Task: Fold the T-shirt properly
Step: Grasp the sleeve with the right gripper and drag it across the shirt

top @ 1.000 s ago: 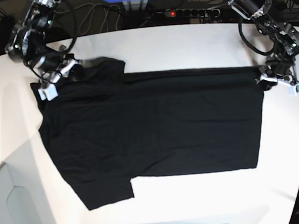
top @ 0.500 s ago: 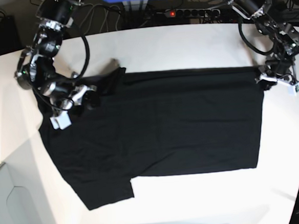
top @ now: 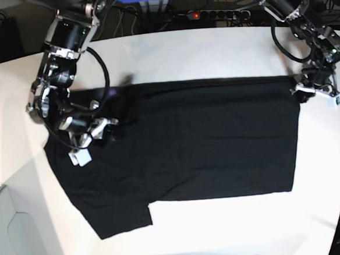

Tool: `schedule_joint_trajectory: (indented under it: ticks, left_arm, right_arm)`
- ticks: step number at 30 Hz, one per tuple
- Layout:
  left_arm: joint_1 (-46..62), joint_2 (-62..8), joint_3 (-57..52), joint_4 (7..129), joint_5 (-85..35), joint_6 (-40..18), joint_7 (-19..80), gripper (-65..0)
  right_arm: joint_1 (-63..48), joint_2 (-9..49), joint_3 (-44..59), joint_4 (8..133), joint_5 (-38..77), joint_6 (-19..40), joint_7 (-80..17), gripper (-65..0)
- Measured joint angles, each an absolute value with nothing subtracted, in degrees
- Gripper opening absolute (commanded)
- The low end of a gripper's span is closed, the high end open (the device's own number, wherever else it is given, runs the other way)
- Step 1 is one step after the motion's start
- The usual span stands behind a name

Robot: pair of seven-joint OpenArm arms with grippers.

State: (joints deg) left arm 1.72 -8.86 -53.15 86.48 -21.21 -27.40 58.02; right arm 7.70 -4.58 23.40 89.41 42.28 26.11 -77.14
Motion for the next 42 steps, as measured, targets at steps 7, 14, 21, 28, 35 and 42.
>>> schedule_joint_trajectory:
  ticks: [7, 14, 21, 28, 35, 42]
  left_arm:
    - [1.7, -8.9, -53.1, 86.5, -21.2, -27.4, 58.0, -48.4]
    - [1.7, -8.9, -53.1, 86.4, -21.2, -27.4, 58.0, -48.4]
    - [2.1, -8.9, -53.1, 86.4, -21.2, -27.4, 58.0, -48.4]
    - [2.5, -8.8, -53.1, 86.3, -21.2, -27.4, 58.0, -48.4]
    - [2.5, -8.1, -53.2, 86.4, -21.2, -27.4, 58.0, -48.4]
    - [2.5, -8.1, -53.1, 86.4, -21.2, -27.4, 58.0, -48.5]
  right_arm:
    - [10.2, -4.6, 23.5, 85.2, 42.4, 26.1, -73.0, -65.0]
    - [12.2, -4.6, 23.4, 79.8, 42.4, 26.1, -69.6, -65.0]
    - [12.3, -4.6, 23.6, 79.7, 42.3, 26.1, -65.1, -65.0]
    - [12.6, -4.5, 23.6, 79.7, 42.4, 26.0, -59.7, -65.0]
    - [12.3, -4.5, 23.6, 79.7, 42.4, 25.9, -55.0, -65.0]
    - [12.2, -4.5, 23.6, 78.5, 42.5, 25.9, -50.8, -65.0]
